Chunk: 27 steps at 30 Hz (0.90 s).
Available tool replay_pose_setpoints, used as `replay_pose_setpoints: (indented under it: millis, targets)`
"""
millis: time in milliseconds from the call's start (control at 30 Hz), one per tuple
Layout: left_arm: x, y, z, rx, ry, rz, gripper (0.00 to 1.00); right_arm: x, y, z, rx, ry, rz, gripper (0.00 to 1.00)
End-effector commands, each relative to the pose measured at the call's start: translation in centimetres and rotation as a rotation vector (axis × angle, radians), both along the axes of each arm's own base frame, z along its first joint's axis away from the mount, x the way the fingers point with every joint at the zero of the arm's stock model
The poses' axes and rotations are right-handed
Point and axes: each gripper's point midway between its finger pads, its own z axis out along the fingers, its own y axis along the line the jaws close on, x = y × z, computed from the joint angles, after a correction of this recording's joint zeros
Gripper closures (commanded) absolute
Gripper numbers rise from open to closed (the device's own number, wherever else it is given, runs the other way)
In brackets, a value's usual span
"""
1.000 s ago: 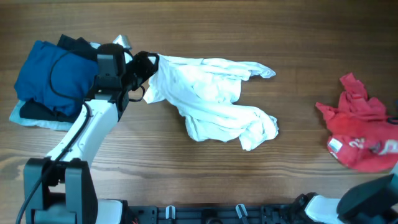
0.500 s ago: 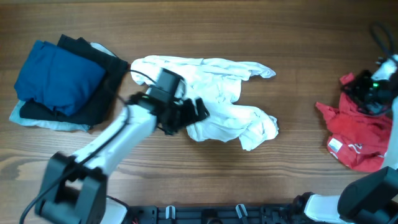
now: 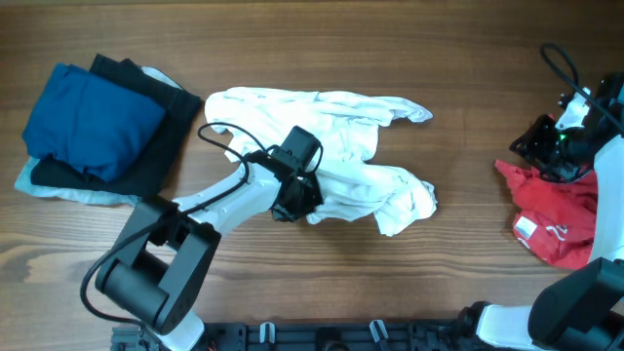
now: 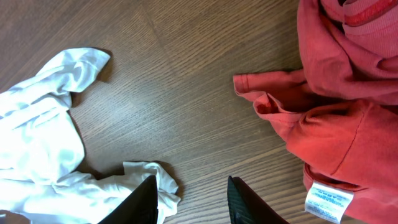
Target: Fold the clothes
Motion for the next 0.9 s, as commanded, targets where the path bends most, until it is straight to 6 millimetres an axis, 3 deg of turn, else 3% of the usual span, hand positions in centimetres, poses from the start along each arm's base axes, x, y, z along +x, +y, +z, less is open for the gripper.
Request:
replay_pose_setpoints:
  millis: [0,67,167,267,333,367,400,433,467,533,667,800,867]
  targets:
    - [-1.9,4.8,-0.2,0.184,0.060,0.040,0.96,-0.2,0.0,-0.6,-0.012,0.019,0.017,0.63]
    - [-1.9,10.5,2.4,0.363,0.028,0.116,0.96,-0.2,0.0,-0.6,-0.012,0.019,0.017,0.63]
    - [-0.9,17.1,6.9,0.480,-0.082,0.283,0.96,-0.2,0.1,-0.6,-0.010,0.019,0.019,0.63]
    - [0.3,23.3,11.4,0.475,-0.226,0.542,0.96,0.1,1.2,-0.5,0.003,0.013,0.052,0.63]
    - [0.6,25.9,13.4,0.442,-0.295,0.679,0.96,0.4,2.2,-0.5,-0.002,0.010,0.090,0.62]
    - [0.7,26.8,14.0,0.413,-0.319,0.731,0.76,0.7,2.8,-0.5,-0.004,0.006,0.116,0.62]
    - [0.7,27.2,14.4,0.379,-0.329,0.766,0.57,0.9,3.4,-0.5,-0.010,0.001,0.149,0.62]
    - [0.6,27.5,14.6,0.350,-0.329,0.793,0.32,1.1,4.2,-0.5,-0.014,-0.004,0.179,0.60]
    - [0.4,27.7,14.6,0.330,-0.319,0.809,0.30,1.3,4.9,-0.4,-0.015,-0.008,0.200,0.59]
    - [-0.2,26.7,14.0,0.261,-0.257,0.805,0.16,1.8,6.4,-0.3,-0.019,-0.020,0.247,0.55]
    - [-1.5,22.4,13.0,0.116,-0.130,0.696,0.12,2.1,7.5,-0.4,-0.045,-0.018,0.280,0.52]
    - [-1.8,19.0,12.5,0.087,-0.100,0.545,0.13,0.1,4.7,-1.6,-0.166,0.115,0.137,0.54]
    - [-1.9,17.4,12.3,0.085,-0.098,0.478,0.13,-0.8,4.8,-3.0,-0.160,0.161,0.129,0.62]
